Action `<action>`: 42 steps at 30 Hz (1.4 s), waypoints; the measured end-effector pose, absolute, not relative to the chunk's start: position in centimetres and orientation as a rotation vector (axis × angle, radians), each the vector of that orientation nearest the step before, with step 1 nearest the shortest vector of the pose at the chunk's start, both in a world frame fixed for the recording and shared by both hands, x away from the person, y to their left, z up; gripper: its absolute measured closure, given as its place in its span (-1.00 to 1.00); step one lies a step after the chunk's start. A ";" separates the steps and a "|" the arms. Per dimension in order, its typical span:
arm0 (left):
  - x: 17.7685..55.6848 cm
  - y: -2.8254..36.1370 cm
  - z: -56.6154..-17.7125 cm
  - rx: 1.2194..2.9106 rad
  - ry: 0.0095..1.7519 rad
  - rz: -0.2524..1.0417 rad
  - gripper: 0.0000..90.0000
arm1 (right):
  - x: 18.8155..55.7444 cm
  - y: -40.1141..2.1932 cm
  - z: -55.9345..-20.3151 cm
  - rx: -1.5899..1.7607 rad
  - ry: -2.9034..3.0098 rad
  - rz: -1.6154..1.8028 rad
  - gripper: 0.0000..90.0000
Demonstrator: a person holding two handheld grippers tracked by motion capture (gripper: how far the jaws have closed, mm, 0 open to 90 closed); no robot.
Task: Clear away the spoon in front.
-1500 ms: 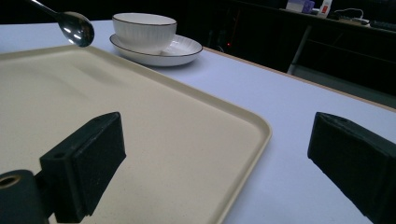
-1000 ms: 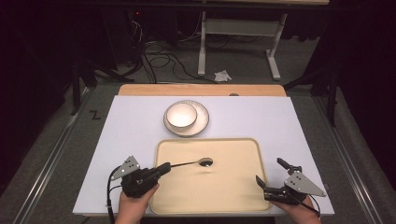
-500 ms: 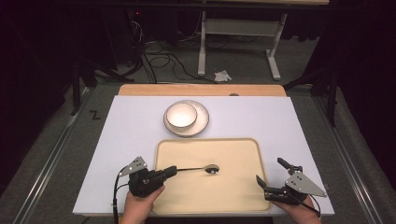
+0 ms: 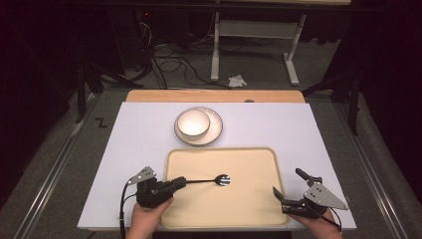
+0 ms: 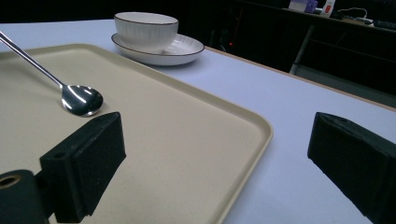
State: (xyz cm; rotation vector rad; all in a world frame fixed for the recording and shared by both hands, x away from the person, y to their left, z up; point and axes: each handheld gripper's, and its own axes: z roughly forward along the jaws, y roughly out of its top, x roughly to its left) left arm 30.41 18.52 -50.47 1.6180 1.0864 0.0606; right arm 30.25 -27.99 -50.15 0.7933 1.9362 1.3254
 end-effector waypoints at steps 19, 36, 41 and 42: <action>30.2 18.8 -50.3 1.639 1.145 0.173 0.21 | 30.3 -27.9 -50.1 0.790 1.939 1.327 -0.89; 30.7 18.8 -50.8 1.897 1.158 0.304 0.77 | 30.2 -27.9 -50.1 0.796 1.938 1.327 -0.89; 30.9 17.9 -51.3 1.993 1.210 0.336 1.00 | 30.2 -27.9 -50.1 0.796 1.937 1.329 -0.89; 30.9 17.8 -51.3 2.012 1.213 0.345 1.00 | 30.2 -27.9 -50.1 0.797 1.937 1.329 -0.89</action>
